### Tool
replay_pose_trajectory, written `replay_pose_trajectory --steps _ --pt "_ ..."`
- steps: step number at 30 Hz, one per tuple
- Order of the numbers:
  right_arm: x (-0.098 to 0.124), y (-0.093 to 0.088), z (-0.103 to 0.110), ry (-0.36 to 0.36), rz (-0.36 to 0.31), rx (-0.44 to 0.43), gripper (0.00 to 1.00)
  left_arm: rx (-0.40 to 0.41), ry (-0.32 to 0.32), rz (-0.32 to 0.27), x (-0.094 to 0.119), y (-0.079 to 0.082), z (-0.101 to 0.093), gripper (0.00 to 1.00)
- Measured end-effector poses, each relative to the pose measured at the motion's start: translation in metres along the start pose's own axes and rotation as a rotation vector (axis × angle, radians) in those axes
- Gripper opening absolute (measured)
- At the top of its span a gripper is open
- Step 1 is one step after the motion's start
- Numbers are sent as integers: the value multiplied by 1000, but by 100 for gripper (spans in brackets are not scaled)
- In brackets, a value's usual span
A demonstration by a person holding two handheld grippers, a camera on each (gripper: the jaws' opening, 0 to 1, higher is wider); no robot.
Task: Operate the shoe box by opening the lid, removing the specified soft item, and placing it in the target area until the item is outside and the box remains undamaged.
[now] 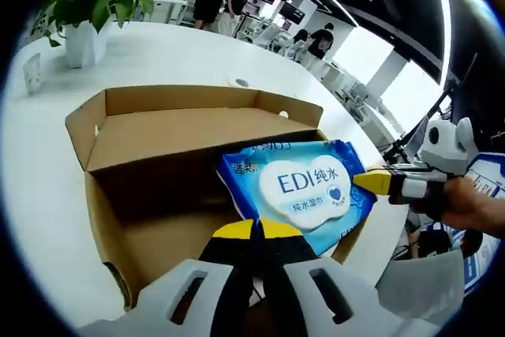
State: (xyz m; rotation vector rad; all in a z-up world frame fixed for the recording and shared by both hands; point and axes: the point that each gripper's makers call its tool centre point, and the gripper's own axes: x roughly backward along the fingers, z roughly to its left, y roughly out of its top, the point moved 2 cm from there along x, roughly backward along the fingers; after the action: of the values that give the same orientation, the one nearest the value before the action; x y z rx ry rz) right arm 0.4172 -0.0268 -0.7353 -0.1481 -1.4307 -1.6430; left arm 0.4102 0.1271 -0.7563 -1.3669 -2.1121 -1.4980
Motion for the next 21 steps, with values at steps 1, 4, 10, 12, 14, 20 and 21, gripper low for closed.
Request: replay_pose_trajectory --steps 1,4,10,12,14,20,21 --pt "0 0 1 1 0 0 0 0 0 0 0 -1 0 0" --pt "3 -1 2 4 0 2 0 9 2 9 -1 -6 0 0" --pt "9 0 2 4 -7 6 0 -1 5 3 1 -6 -6 0" --pt "11 1 1 4 -11 5 0 -11 5 -1 2 -3 -9 0" --pt "12 1 -1 6 -20 3 0 -21 9 -7 4 -1 -11 0" --pt "20 4 -4 8 -43 1 0 -50 8 -20 9 6 -20 0" --pt "22 5 -2 7 -48 0 0 -52 7 -22 10 7 -21 0"
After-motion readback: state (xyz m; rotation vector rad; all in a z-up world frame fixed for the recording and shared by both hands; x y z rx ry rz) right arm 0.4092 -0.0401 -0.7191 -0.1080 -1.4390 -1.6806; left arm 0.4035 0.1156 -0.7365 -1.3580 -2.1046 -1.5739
